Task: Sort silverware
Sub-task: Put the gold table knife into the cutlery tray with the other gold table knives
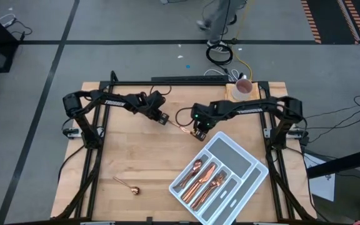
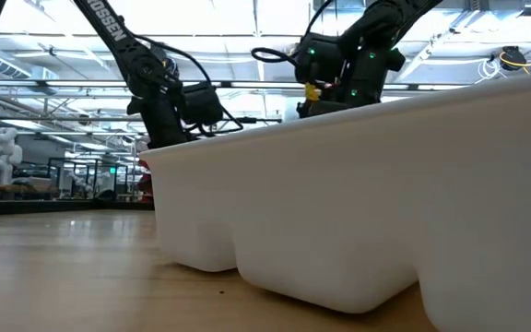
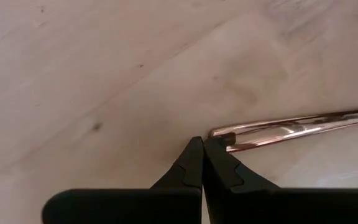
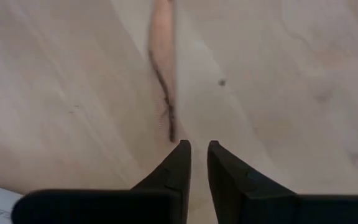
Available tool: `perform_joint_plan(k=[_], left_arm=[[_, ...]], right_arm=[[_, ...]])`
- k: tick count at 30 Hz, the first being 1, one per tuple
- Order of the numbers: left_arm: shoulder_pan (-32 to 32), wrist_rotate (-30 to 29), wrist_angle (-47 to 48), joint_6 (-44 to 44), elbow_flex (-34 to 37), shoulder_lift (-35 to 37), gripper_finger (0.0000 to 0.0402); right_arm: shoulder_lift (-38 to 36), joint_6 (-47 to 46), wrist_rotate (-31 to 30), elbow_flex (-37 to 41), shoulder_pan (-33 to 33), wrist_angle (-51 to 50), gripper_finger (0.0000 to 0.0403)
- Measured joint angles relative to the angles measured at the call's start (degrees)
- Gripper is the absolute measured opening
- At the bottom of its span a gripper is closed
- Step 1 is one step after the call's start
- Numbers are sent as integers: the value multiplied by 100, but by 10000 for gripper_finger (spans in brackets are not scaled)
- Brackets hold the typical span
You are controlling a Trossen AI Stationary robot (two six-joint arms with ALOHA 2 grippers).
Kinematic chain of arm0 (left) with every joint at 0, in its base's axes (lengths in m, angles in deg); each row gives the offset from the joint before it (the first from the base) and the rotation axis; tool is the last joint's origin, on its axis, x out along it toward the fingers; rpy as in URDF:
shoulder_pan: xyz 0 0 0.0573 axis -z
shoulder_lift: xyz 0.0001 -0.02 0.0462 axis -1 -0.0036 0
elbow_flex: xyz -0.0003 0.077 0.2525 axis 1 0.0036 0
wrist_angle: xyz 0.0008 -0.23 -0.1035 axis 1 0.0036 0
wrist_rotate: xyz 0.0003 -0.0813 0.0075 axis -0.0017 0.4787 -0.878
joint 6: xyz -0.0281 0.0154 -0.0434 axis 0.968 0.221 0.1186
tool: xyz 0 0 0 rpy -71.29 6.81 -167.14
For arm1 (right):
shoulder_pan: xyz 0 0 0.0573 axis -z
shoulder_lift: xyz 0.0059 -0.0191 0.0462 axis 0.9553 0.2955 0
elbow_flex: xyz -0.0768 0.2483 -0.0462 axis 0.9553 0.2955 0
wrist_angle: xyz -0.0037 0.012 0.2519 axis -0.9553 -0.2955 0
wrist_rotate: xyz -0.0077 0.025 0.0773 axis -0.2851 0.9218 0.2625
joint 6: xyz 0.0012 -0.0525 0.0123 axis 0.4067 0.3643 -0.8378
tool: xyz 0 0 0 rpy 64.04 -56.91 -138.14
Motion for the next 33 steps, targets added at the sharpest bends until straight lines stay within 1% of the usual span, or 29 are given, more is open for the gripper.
perform_joint_plan(k=[3,7,10,13,14,16,20,23,28,33], left_arm=[[-71,111,45,167,-5,0,0],[-125,90,247,305,-20,11,0],[-118,60,255,440,-20,11,0],[-114,114,250,446,-20,11,0],[-114,151,254,472,-20,11,0],[-119,224,264,537,-20,11,0],[-132,406,268,680,-20,11,0],[-112,413,274,735,-20,11,0],[-108,409,276,796,-20,11,0],[-224,412,278,888,-20,11,0]], right_arm=[[15,-117,34,0,-43,204,36],[0,-310,22,0,-45,644,32],[-7,-161,49,0,-43,799,44],[-7,245,169,0,-74,723,79],[-7,413,237,0,-82,715,95],[-7,566,176,0,-121,792,130],[-9,597,6,0,-117,1138,192],[-9,421,-147,0,-116,1433,215],[-11,259,-737,0,-119,1489,218],[-11,257,-743,0,-101,1448,208]])
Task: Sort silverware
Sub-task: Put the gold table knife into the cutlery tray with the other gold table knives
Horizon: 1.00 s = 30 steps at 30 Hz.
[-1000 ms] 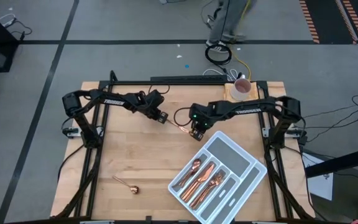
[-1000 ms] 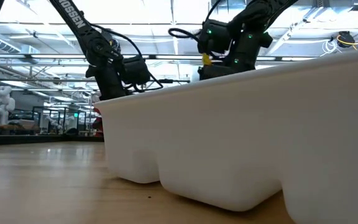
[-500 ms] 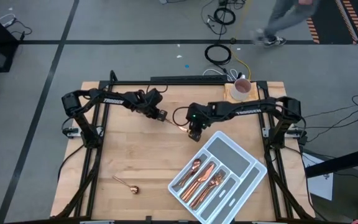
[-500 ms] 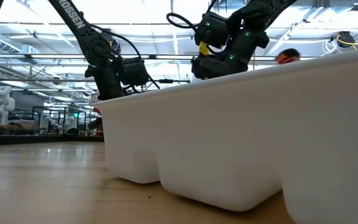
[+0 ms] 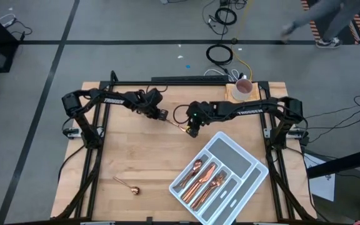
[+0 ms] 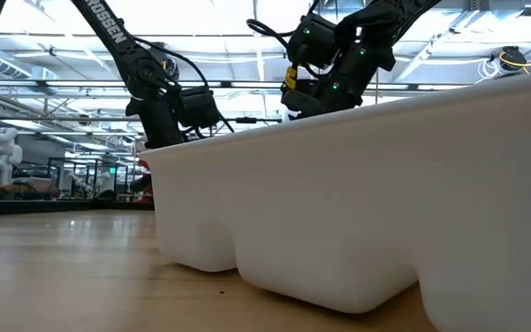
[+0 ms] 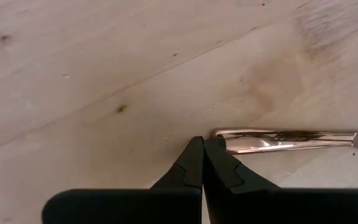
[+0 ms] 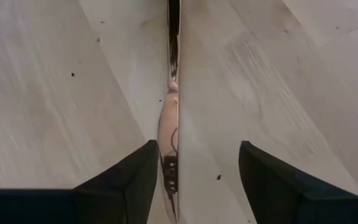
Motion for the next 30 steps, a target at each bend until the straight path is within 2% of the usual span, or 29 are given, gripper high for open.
perform_joint_plan(k=[14,21,30], left_arm=[[-491,251,298,-158,-20,70,0],[-705,-519,1261,-321,-159,287,0],[-745,-770,1848,-203,-99,763,0]], right_arm=[[0,-117,26,0,-3,4,206],[0,-90,35,0,-3,18,206],[3,-56,31,-2,-3,135,206]])
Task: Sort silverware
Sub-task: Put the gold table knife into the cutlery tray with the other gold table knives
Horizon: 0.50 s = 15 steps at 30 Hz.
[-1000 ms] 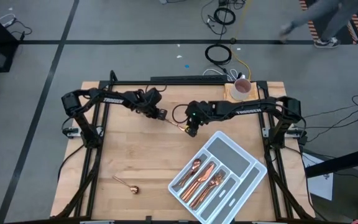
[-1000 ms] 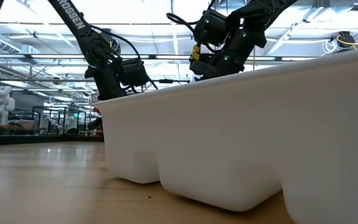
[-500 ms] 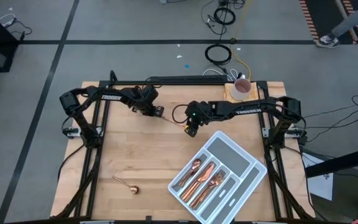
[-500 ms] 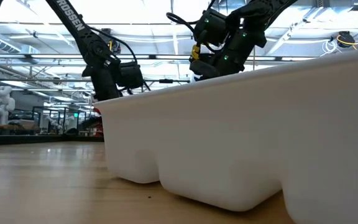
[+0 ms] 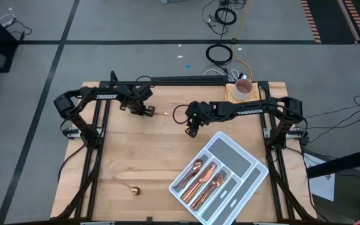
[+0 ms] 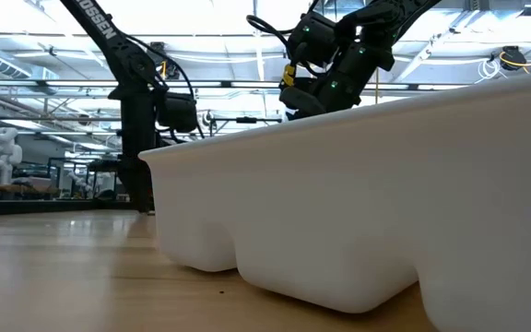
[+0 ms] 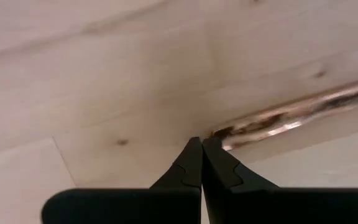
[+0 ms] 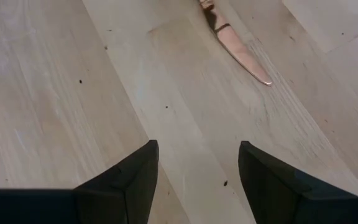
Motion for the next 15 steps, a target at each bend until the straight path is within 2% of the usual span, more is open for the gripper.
perform_joint_plan(k=[9,15], left_arm=[[139,184,61,35,-11,253,0],[155,181,15,-97,-21,476,0]], right_arm=[[8,231,-3,-2,3,292,205],[11,759,0,-2,58,547,205]])
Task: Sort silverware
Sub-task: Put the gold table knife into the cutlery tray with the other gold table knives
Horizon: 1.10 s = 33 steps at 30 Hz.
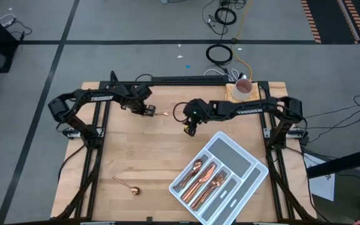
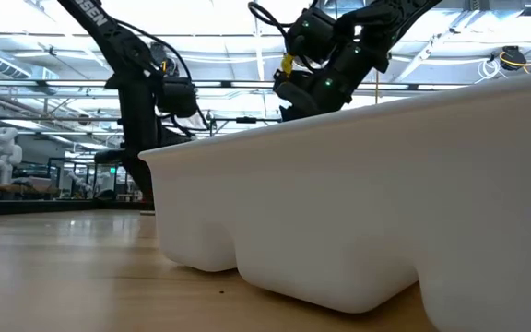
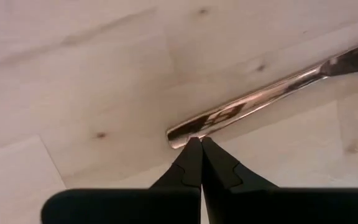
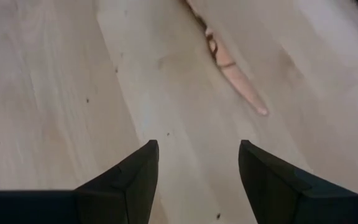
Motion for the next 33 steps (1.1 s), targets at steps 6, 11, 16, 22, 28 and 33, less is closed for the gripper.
perform_joint_plan(k=[6,11,16,22,28,33], left_arm=[[-67,-568,-338,-161,-3,39,0],[-183,-858,-979,-163,-7,-19,0],[-120,-847,-1352,-157,-13,-193,0],[141,-750,-1204,-163,-13,-634,0],[536,-412,-1225,76,-34,-828,0],[1061,-234,-1244,477,-31,-831,0]], right_arm=[[3,-104,21,-53,134,475,205],[7,-352,-6,-431,248,433,203],[7,-181,-10,-707,241,435,203],[7,-166,-17,-719,246,257,203],[7,340,-7,-719,243,-49,203],[7,435,-16,-721,243,-483,203]])
